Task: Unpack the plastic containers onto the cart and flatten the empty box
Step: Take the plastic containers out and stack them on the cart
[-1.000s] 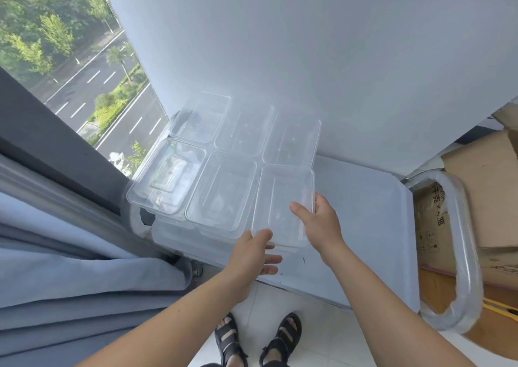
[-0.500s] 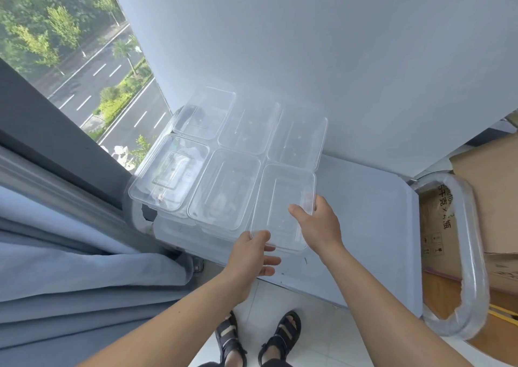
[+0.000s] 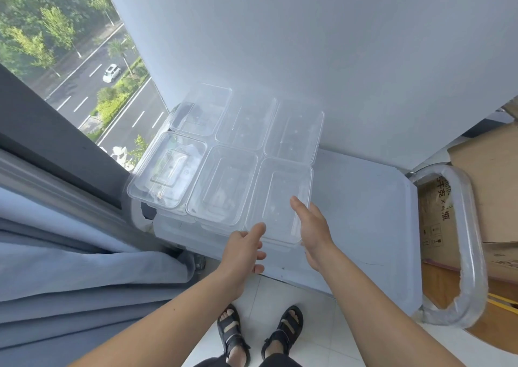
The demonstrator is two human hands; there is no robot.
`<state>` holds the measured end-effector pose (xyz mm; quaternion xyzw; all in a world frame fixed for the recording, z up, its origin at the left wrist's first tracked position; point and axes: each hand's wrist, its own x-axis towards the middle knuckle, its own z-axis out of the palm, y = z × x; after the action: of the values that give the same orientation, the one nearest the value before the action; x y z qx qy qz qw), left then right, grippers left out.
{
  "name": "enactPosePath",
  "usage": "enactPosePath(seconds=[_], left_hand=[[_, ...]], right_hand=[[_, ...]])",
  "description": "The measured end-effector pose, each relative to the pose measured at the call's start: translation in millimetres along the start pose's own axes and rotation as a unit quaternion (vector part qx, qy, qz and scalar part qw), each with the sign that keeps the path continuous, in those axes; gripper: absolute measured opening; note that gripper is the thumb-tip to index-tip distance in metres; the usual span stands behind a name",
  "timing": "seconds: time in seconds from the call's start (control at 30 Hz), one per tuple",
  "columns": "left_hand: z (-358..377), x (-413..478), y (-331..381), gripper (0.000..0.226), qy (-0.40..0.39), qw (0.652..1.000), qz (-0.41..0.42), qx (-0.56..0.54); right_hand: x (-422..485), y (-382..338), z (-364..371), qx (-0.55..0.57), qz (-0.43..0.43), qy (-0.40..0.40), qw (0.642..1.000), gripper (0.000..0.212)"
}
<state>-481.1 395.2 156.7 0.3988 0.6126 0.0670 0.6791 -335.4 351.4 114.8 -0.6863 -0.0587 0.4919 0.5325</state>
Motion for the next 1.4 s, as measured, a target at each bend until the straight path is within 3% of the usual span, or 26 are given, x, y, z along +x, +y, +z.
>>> enactPosePath(seconds=[0.17,0.5,0.63,0.77,0.9,0.97,1.1,1.17,1.4], left_hand=[[-2,0,-1,0.033,0.008,1.0,0.01,0.001],[-12,-9,-1,0.044,-0.012,0.998,0.026,0.049],[-20,-20,-2,0.036,-0.03,0.995,0.043,0.09],[-25,-36,4,0.029,-0.057,0.977,0.102,0.179],[-19,-54,18,0.02,-0.075,0.93,0.219,0.287],[-12,-63,24,0.021,-0.067,0.888,0.289,0.352],[2,-80,30,0.043,-0.012,0.722,0.442,0.533],[12,-87,29,0.048,-0.008,0.662,0.48,0.576],[95,-122,-2,0.058,-0.034,0.614,0.464,0.637]], right_hand=[[0,3,9,-0.019,-0.006,0.012,1.0,0.087],[-11,-4,5,-0.007,0.0,0.025,1.0,0.087],[-23,-7,2,-0.047,-0.011,0.047,0.998,0.103],[-42,-15,-2,-0.107,-0.041,0.069,0.991,0.084],[-67,-24,-18,-0.202,-0.078,0.087,0.972,0.073],[-84,-28,-30,-0.266,-0.107,0.107,0.952,0.07],[-119,-26,-62,-0.367,-0.145,0.12,0.911,0.068],[-136,-23,-80,-0.397,-0.152,0.117,0.897,0.068],[-197,-10,-167,-0.422,-0.158,0.113,0.886,0.071]])
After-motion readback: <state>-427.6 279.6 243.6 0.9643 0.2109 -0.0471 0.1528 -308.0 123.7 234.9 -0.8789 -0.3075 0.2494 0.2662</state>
